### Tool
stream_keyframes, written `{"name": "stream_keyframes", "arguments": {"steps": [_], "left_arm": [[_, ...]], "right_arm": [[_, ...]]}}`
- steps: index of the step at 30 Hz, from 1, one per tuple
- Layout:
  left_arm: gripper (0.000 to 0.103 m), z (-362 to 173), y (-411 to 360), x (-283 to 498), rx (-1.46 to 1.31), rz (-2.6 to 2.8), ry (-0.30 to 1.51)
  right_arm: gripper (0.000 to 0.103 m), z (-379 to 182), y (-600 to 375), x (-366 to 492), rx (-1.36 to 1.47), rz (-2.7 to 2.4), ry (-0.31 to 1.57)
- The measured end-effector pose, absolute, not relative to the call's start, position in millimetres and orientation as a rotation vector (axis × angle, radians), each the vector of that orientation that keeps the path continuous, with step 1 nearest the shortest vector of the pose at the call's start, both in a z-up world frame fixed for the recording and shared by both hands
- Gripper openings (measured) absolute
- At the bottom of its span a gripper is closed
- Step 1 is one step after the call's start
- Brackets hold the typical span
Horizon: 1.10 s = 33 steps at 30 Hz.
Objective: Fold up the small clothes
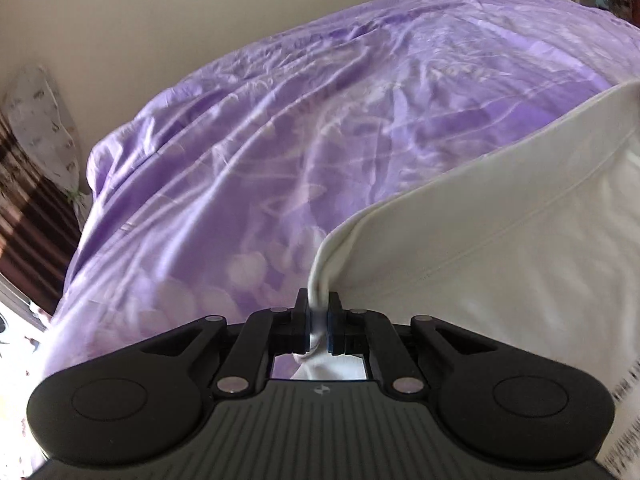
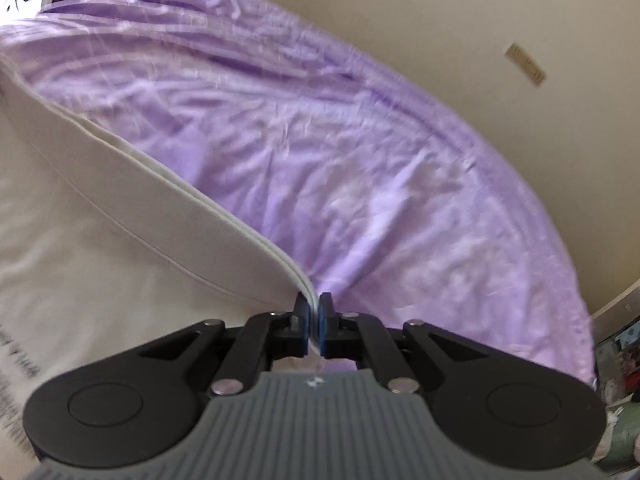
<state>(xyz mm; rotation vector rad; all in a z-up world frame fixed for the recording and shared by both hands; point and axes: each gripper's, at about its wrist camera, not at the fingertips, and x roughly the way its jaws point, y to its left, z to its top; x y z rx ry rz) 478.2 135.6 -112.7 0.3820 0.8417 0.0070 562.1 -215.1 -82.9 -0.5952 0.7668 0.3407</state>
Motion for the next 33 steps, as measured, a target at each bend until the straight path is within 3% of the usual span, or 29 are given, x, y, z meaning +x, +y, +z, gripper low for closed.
{"name": "stream_keyframes", "arguments": {"steps": [8,10,11,12,14,21,29,33], "left_arm": [[0.031,-128,155,501,0.287,0.054,0.794],[0.031,-125,159,501,0.268,0.087,0.776],[0.031,-120,161,499,0.262,0.106,0.769],[0.034,-116,163,497,0.252,0.120,0.764],[0.041,-105,170,492,0.214,0.127,0.765],[0.055,-84,211,470,-0.149,0.086,0.759],[0.055,-111,239,477,-0.417,0.049,0.779],[0.049,-125,248,488,-0.484,0.041,0.787]], "right_arm": [[0.000,-131,-212,594,-0.544,0.334,0.795],[0.008,-133,-212,592,-0.539,0.321,0.787],[0.016,-131,-213,590,-0.537,0.309,0.779],[0.037,-129,-215,588,-0.537,0.285,0.766],[0.059,-119,-222,584,-0.533,0.222,0.737],[0.054,-81,-281,570,-0.197,0.200,0.766],[0.048,-107,-313,573,0.218,0.243,0.854],[0.042,-128,-316,590,0.326,0.246,0.885]]}}
